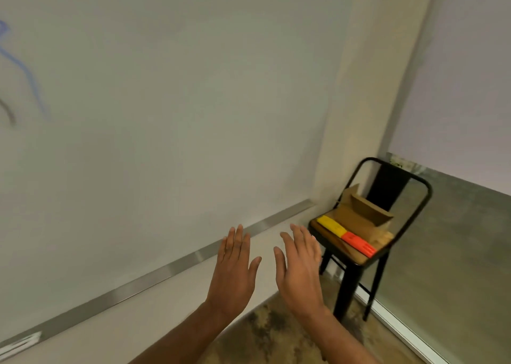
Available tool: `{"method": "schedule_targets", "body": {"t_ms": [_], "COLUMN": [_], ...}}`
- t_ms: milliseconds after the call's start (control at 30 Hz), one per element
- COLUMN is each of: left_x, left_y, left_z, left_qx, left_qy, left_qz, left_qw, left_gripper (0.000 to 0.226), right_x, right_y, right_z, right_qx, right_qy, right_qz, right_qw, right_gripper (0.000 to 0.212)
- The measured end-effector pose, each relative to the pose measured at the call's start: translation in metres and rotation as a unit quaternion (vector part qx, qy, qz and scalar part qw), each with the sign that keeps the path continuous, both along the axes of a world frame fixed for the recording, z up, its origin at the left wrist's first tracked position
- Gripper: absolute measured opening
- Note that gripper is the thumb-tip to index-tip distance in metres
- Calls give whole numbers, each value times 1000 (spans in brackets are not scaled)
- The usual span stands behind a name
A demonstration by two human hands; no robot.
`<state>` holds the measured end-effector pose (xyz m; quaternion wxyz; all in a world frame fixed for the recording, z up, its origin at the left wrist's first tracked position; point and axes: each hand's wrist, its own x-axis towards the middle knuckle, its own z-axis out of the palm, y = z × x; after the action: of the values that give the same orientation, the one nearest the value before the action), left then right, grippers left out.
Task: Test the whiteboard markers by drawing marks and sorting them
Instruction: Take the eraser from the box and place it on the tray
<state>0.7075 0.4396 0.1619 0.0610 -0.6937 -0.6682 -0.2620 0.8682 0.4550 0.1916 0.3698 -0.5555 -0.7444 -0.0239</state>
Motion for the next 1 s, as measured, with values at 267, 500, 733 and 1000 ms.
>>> {"method": "schedule_targets", "body": {"t_ms": [267,500,733,1000], "left_x": [89,129,172,246], "left_y": [91,189,278,363], "left_z": [2,-26,-52,-103], "left_qx": [-24,-69,-110,-189], "left_qy": [1,-16,4,6], "left_qz": [-92,-183,-225,-272], "left_qw": [995,981,968,944], "left_gripper": [65,73,78,63], "right_x": [91,139,183,263], "right_y": [50,121,188,284], "right_z": [-19,-47,-68,-127], "right_qx": [-36,-65,-118,-140], "right_qy": [-5,-19,-26,-7], "right_qz": [-79,-156,-203,-201], "right_qw": [996,986,972,969], "right_gripper": [39,38,41,38]}}
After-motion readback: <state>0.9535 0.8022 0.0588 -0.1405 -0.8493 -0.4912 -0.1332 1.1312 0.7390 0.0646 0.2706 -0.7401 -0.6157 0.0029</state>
